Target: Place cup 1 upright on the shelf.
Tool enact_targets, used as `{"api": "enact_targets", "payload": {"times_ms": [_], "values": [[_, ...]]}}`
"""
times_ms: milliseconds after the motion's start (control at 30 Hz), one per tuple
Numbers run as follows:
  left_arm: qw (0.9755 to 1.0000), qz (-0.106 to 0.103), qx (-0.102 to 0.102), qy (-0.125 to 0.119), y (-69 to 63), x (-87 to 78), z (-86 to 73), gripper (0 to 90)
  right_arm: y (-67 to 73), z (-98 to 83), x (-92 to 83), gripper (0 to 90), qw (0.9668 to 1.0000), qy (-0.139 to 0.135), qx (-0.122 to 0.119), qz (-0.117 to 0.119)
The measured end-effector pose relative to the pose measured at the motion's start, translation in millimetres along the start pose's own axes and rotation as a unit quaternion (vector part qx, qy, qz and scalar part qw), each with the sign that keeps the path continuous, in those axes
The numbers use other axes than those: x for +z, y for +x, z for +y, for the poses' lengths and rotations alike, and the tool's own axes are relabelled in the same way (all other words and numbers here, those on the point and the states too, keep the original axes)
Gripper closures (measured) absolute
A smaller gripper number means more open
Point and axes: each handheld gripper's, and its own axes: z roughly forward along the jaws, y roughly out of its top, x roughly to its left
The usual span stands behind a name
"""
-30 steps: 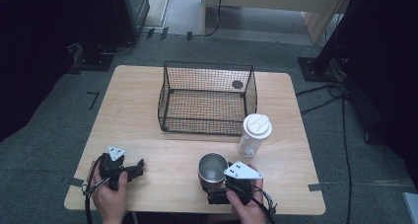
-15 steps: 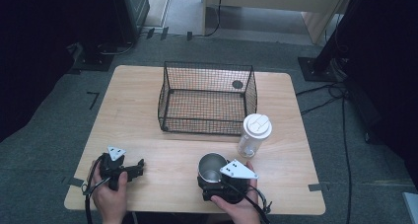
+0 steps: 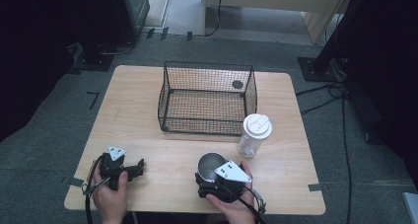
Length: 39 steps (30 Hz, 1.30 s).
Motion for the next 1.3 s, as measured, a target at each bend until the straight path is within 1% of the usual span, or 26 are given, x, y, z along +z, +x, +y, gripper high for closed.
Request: {"api": "enact_targets", "payload": {"times_ms": [33,67,100,200,267,300,433,500,533,700,733,900,967,1133,1200,1267,1300], "values": [[1.0,0.0,0.0,0.0,0.0,0.0,0.0,0.0,0.0,0.0,0.0,5.7,1.0,0.0,0.0,0.0],[1.0,0.0,0.0,0.0,0.0,0.0,0.0,0.0,0.9,0.1,-0.3,6.1,1.0,-0.004,-0.004,-0.006],[1.0,0.0,0.0,0.0,0.0,0.0,0.0,0.0,1.7,0.4,-0.2,6.5,0.9999,-0.007,-0.002,-0.011],[1.0,0.0,0.0,0.0,0.0,0.0,0.0,0.0,1.8,0.6,0.2,6.9,0.9998,-0.015,0.002,-0.016],[1.0,0.0,0.0,0.0,0.0,0.0,0.0,0.0,2.2,0.7,0.4,7.0,0.9997,-0.017,0.0,-0.018],[1.0,0.0,0.0,0.0,0.0,0.0,0.0,0.0,3.8,1.1,0.8,7.0,0.9995,-0.023,-0.006,-0.022],[1.0,0.0,0.0,0.0,0.0,0.0,0.0,0.0,6.0,3.3,0.8,7.1,0.9991,-0.032,-0.008,-0.025],[1.0,0.0,0.0,0.0,0.0,0.0,0.0,0.0,6.8,7.3,0.4,7.1,0.9985,-0.047,-0.007,-0.029],[1.0,0.0,0.0,0.0,0.0,0.0,0.0,0.0,6.8,7.3,0.4,7.1,0.9985,-0.047,-0.007,-0.029],[1.0,0.0,0.0,0.0,0.0,0.0,0.0,0.0,9.6,15.0,0.1,7.2,0.9975,-0.064,-0.01,-0.029],[1.0,0.0,0.0,0.0,0.0,0.0,0.0,0.0,10.6,18.1,0.7,7.2,0.997,-0.069,-0.014,-0.031],[1.0,0.0,0.0,0.0,0.0,0.0,0.0,0.0,12.1,24.9,1.5,7.2,0.996,-0.081,-0.01,-0.038],[1.0,0.0,0.0,0.0,0.0,0.0,0.0,0.0,12.4,28.4,1.6,7.1,0.9955,-0.086,-0.005,-0.039],[1.0,0.0,0.0,0.0,0.0,0.0,0.0,0.0,13.1,39.6,2.8,7.2,0.9943,-0.097,-0.003,-0.045],[1.0,0.0,0.0,0.0,0.0,0.0,0.0,0.0,13.2,41.5,3.0,7.2,0.9942,-0.098,-0.003,-0.045],[1.0,0.0,0.0,0.0,0.0,0.0,0.0,0.0,13.5,47.7,3.9,7.2,0.9934,-0.104,-0.004,-0.048],[1.0,0.0,-0.002,-0.001,-0.2,0.2,0.0,0.0,13.5,47.7,3.9,7.2,0.9934,-0.104,-0.004,-0.048]]}}
